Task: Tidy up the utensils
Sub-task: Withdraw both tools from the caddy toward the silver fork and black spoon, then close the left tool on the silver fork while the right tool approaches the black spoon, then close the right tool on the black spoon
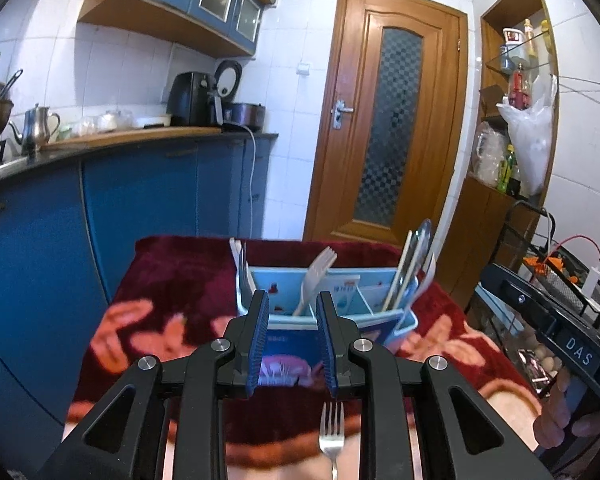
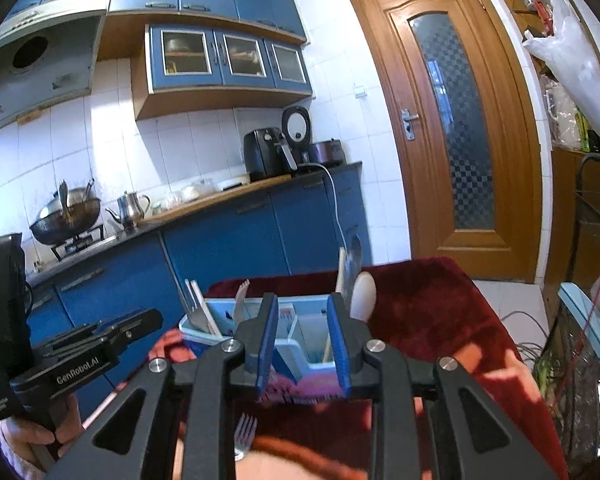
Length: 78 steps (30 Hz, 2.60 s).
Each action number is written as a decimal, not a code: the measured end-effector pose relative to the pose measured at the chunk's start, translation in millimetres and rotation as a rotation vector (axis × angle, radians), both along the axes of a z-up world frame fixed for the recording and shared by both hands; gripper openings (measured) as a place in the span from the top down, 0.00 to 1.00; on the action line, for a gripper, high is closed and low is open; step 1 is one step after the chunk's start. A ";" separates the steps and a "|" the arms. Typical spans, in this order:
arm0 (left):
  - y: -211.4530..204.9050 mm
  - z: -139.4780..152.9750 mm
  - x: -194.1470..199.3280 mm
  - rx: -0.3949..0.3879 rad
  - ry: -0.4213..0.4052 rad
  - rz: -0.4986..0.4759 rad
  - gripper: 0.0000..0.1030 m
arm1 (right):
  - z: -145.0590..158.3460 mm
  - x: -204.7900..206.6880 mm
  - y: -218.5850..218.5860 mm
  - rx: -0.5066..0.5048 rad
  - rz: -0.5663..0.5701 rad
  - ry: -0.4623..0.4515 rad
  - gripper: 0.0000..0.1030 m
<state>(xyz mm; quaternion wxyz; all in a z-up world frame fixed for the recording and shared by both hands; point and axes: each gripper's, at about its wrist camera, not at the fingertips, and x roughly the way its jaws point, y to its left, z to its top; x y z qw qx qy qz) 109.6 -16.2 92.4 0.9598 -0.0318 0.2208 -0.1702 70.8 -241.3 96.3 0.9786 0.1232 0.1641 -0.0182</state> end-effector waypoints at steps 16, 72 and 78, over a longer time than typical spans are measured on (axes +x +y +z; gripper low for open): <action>-6.7 -43.8 -5.4 0.038 0.182 -0.058 0.76 | -41.9 -31.6 -13.2 0.055 -0.026 0.168 0.69; -8.1 -82.5 5.1 0.015 0.292 -0.047 0.78 | -81.9 -38.8 -13.4 0.110 0.024 0.325 0.68; 11.0 -67.8 -13.2 -0.018 0.242 -0.026 0.78 | -79.7 -43.7 -2.2 0.094 0.041 0.336 0.68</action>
